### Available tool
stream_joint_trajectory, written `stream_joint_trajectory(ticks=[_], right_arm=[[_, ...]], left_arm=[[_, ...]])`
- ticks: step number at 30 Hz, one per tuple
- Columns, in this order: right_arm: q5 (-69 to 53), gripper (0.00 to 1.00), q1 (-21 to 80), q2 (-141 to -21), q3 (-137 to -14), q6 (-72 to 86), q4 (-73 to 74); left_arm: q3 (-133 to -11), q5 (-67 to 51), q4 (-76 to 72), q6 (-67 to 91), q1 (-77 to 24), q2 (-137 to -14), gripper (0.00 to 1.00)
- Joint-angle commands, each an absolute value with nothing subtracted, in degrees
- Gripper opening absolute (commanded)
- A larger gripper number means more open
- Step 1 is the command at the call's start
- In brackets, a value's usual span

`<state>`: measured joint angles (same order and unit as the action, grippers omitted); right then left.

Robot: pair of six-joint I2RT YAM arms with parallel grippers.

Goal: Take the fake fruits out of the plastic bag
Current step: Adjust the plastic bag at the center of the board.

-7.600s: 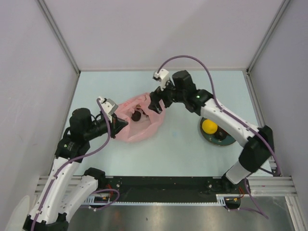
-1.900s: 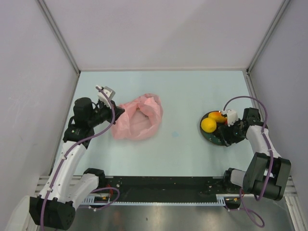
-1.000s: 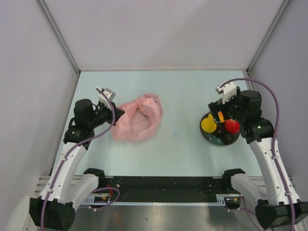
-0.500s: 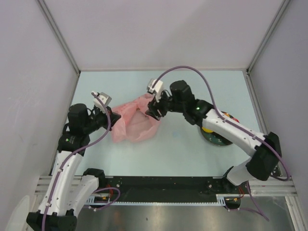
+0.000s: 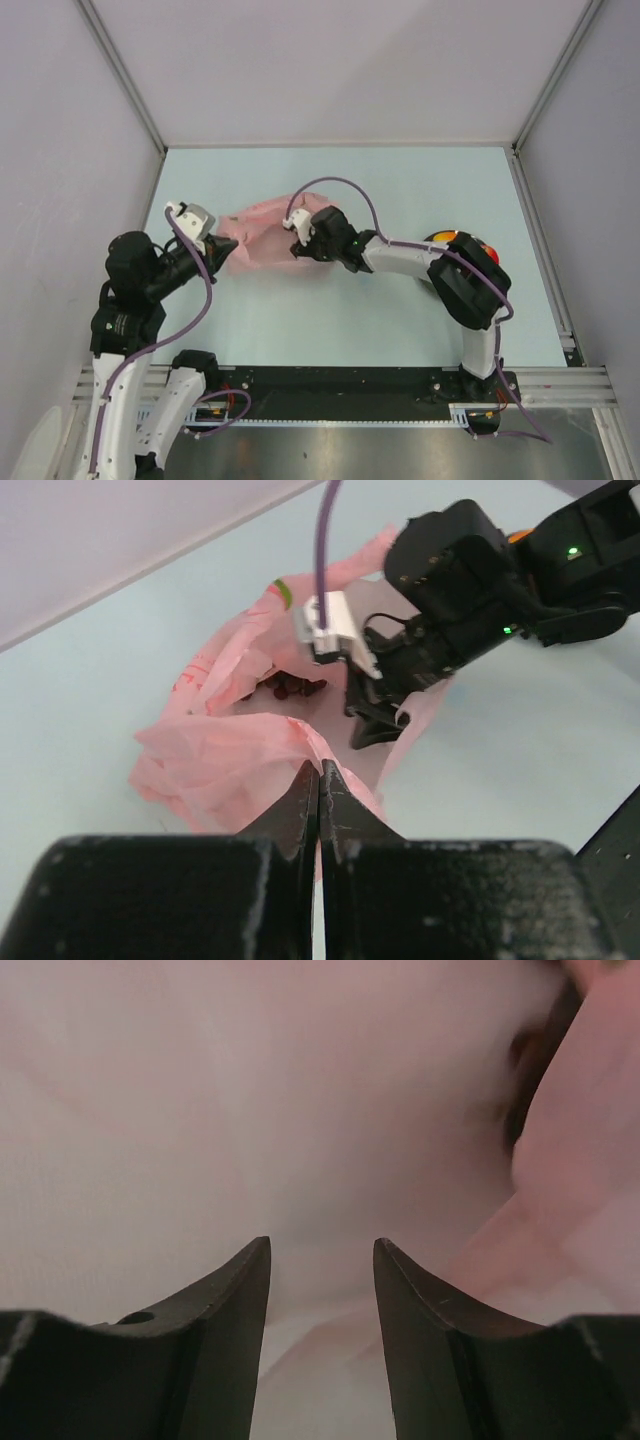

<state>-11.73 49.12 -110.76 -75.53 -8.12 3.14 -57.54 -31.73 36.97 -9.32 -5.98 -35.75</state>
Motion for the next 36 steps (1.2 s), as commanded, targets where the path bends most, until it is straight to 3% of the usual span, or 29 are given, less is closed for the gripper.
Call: stream_joint_trajectory(ticks=[1, 7, 15, 20, 27, 32, 36], right_arm=[[-9.32, 0.53, 50.8, -99.33, -63.31, -10.72, 0.62], [-6.86, 0.7, 52.38, -91.24, -52.83, -11.95, -2.02], [-2.91, 0.85, 50.72, -93.68, -53.69, -16.43, -10.45], [-0.09, 0.86, 45.71, -103.86, -64.31, -17.23, -15.28], [15.02, 0.93, 36.39, -110.3, -78.56, -27.24, -26.36], [15.21, 0.93, 34.01, -103.73, -80.6, -24.53, -19.64], [10.39, 0.91, 36.56, -93.54, -67.53, -19.52, -15.12]], left_arm=[[-57.22, -33.05, 42.89, -16.07, -5.27, -32.97, 0.0], [-50.81, -32.96, 45.27, -21.28, -5.27, -28.48, 0.0], [-51.94, -39.46, 43.79, -17.94, -5.36, -27.94, 0.0], [-60.09, -39.99, 30.52, -12.49, -5.45, -39.96, 0.0], [-88.56, -42.01, 20.41, -4.14, -5.8, -59.31, 0.0], [-90.44, -42.71, 19.33, -0.35, -6.24, -58.2, 0.0], [-79.94, -43.5, 25.56, -0.35, -7.38, -52.05, 0.0]])
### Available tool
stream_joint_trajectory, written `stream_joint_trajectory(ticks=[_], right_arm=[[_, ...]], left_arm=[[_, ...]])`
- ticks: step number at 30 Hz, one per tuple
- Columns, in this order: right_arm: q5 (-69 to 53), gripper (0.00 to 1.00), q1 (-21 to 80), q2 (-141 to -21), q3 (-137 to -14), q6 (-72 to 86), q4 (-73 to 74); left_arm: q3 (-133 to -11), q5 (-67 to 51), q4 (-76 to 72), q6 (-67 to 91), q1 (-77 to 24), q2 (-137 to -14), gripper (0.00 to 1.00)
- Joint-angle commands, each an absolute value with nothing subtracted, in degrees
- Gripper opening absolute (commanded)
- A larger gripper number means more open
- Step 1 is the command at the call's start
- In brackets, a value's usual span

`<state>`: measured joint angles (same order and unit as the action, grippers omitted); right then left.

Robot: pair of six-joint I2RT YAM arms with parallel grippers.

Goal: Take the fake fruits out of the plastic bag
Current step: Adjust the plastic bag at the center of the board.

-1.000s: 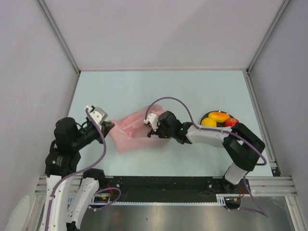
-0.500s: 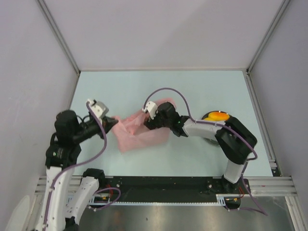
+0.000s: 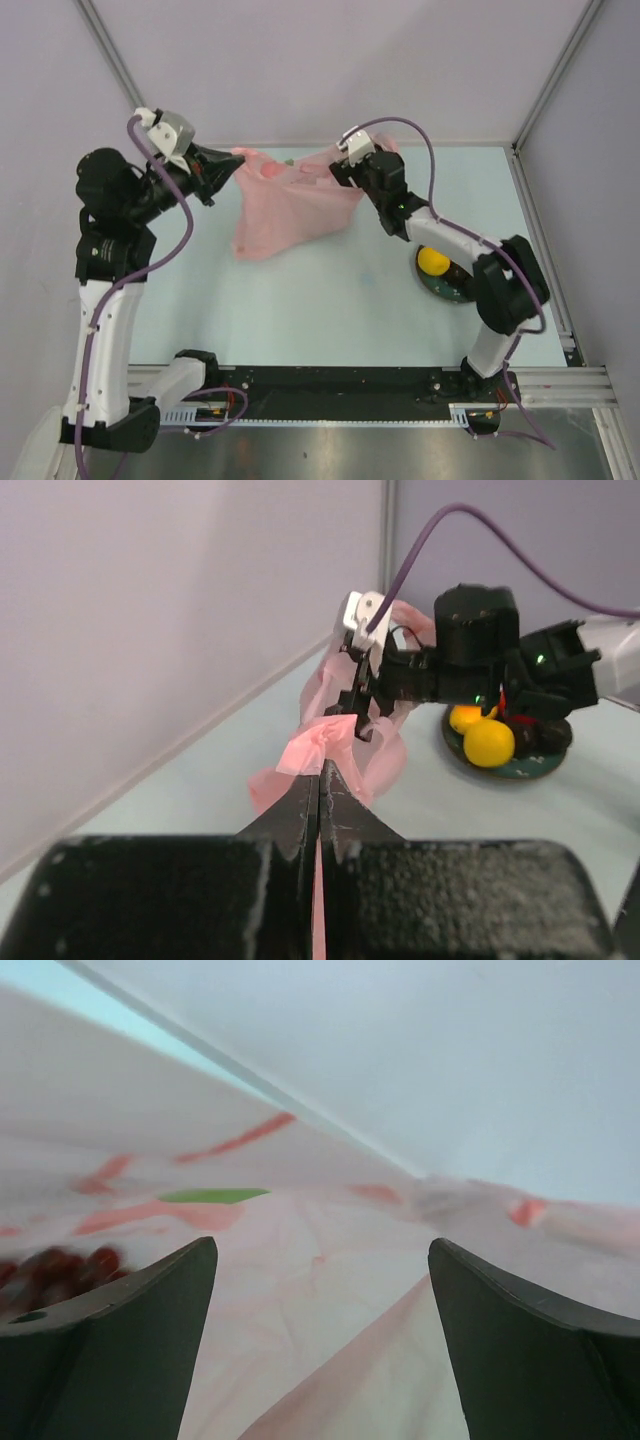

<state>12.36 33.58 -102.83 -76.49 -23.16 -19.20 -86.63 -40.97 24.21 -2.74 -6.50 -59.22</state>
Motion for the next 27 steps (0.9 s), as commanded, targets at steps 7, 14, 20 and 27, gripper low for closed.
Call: stream_joint_trajectory(ticks=[7, 14, 20, 27], right_arm=[[2.21, 0.91, 43.15, -82.45, -43.87, -17.93, -9.85], [1.32, 0.91, 45.0, -83.05, -42.98, -19.86, -12.91], [-1.91, 0.75, 46.05, -86.48, -49.12, -19.77, -13.97], [-5.01, 0.65, 47.28, -96.84, -58.79, -21.17, -16.87]], left_arm=[[-58.55, -44.74, 37.17, -5.62, -10.37, -41.4, 0.0], [-50.89, -42.63, 35.43, -5.1, -10.46, -40.25, 0.0], [-51.24, -40.08, 33.58, -4.31, -10.46, -40.78, 0.0], [-57.65, -36.92, 33.4, -4.65, -10.46, -43.24, 0.0]])
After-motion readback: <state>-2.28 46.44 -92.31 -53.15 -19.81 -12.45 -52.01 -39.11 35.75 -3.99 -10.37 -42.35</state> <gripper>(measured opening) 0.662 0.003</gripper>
